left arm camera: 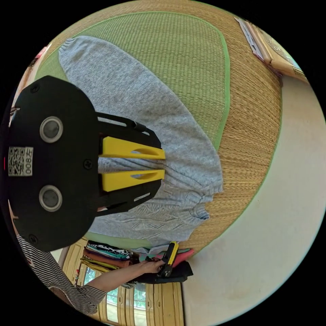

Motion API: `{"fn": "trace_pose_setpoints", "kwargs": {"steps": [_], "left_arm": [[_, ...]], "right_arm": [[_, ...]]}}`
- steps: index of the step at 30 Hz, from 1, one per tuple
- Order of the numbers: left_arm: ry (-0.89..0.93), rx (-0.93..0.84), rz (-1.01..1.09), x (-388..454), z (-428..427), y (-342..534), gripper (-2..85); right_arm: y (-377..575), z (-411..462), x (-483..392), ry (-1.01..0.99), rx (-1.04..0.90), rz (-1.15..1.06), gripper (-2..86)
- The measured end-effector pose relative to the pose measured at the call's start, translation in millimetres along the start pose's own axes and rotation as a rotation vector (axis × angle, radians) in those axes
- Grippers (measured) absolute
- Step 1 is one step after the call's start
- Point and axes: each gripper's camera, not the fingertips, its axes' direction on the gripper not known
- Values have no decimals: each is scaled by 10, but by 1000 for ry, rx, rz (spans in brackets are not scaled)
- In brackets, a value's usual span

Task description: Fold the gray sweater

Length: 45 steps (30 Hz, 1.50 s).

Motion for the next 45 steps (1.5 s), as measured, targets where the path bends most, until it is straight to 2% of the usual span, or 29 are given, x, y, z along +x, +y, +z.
{"fn": "trace_pose_setpoints", "kwargs": {"steps": [3,6,8,11,15,19,22,24,28,31,34,38,41,45], "left_arm": [[62,38,-13,-69,-121,-52,37],[97,60,-13,-107,-216,-116,34],[114,73,-18,-103,-280,-165,34],[117,125,22,-1,-462,-254,34],[141,174,103,145,-642,-472,30],[76,156,97,192,-617,-776,22],[5,145,56,158,-598,-904,15],[0,136,77,158,-579,-934,11],[55,156,71,137,-642,-969,14],[123,197,114,195,-740,-989,34],[110,224,180,317,-822,-1061,70],[30,200,212,425,-797,-1235,87],[-47,134,188,447,-678,-1345,56],[-7,149,176,479,-738,-1335,23]], "right_arm": [[131,-189,191,33,31,66,30],[229,-181,527,-173,30,196,32],[233,-227,609,-219,70,242,38],[162,-456,600,-182,185,295,53],[-172,-664,313,-282,306,164,48],[-658,-538,-119,-327,256,2,41],[-960,-379,-425,-239,190,-85,36],[-1056,-278,-580,-105,152,-133,34],[-996,-299,-656,-44,222,-148,32],[-967,-431,-577,-136,256,-145,32],[-966,-529,-442,-165,319,-101,72],[-1135,-274,-425,-186,168,-137,85],[-1096,-294,-450,-166,170,-176,48],[-978,-457,-397,-174,223,-190,21]]}}
